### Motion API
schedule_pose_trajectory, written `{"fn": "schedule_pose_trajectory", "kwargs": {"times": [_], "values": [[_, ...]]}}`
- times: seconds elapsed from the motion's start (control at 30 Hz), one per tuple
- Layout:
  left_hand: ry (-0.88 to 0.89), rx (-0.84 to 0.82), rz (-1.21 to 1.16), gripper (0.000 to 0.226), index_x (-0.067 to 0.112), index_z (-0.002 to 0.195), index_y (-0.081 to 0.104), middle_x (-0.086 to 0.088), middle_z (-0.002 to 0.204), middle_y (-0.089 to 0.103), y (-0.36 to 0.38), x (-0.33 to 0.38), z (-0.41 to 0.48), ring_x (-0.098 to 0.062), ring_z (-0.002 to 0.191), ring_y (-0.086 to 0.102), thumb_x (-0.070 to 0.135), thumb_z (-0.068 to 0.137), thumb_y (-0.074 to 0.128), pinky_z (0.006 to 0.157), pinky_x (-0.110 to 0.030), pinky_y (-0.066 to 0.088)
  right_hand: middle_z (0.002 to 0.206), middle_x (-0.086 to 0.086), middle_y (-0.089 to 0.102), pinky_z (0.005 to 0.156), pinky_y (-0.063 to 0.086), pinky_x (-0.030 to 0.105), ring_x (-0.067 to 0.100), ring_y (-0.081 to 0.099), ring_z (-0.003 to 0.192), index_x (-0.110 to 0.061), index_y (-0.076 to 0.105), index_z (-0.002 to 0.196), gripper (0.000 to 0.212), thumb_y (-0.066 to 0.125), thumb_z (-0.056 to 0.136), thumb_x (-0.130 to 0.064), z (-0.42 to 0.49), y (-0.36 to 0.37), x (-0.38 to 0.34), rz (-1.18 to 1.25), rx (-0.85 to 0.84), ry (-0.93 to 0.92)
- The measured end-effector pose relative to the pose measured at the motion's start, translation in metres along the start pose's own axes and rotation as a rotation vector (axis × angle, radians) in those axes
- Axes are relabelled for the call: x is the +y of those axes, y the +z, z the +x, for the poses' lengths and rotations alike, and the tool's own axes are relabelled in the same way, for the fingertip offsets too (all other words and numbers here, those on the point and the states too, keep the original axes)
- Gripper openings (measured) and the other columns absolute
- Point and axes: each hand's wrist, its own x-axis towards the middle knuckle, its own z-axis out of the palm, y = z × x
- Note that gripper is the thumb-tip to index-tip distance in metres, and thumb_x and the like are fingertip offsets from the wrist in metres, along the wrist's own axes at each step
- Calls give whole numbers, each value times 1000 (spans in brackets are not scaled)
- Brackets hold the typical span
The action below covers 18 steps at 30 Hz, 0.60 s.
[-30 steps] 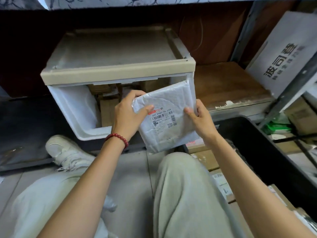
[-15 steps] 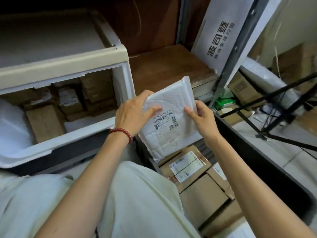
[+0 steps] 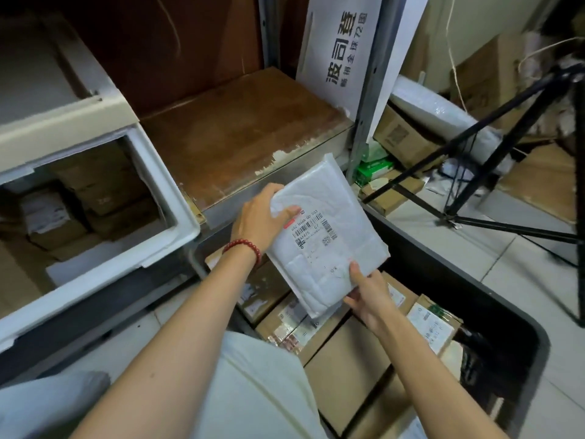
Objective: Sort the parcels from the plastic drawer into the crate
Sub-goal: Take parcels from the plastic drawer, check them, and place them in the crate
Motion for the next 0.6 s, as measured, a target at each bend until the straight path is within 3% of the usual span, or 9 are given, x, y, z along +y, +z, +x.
{"fn": "schedule_pose_trajectory", "kwargs": {"times": [0.1, 0.2, 0.3, 0.5, 0.6], "values": [[42, 16, 359, 52, 30, 134, 42, 3, 134, 50, 10, -12, 6, -22, 124, 43, 42, 88, 62, 96, -40, 39, 119, 6, 65, 71, 57, 36, 21, 66, 98, -14, 50, 128, 34, 56, 97, -25, 12, -7, -4, -1, 106, -33], [78, 46, 560, 45, 29, 135, 43, 4, 136, 49, 13, -24, 9, -21, 128, 38, 40, 92, 55, 100, -40, 34, 114, 4, 65, 68, 55, 33, 19, 64, 94, -15, 52, 124, 29, 57, 97, -22, 30, -11, -10, -64, 185, -49], [45, 40, 595, 38, 30, 131, 48, 5, 133, 52, 16, -34, 10, -19, 126, 40, 40, 94, 51, 99, -39, 33, 116, 5, 65, 82, 56, 43, 25, 64, 101, -16, 53, 123, 33, 62, 93, -26, 52, -9, -10, -114, 269, 4], [-4, -3, 617, 35, 30, 128, 49, 5, 130, 54, 13, -50, 13, -19, 124, 43, 36, 94, 51, 99, -39, 34, 116, 10, 62, 57, 50, 31, 26, 63, 96, -10, 52, 126, 37, 63, 93, -22, 87, 12, -11, -100, 328, 74], [-11, 3, 610, 34, 28, 127, 51, 3, 127, 56, 8, -58, 13, -20, 121, 45, 35, 94, 52, 97, -39, 37, 118, 11, 61, 69, 56, 41, 29, 61, 98, -11, 50, 126, 41, 65, 91, -25, 102, 25, -11, -161, 345, 93]]}}
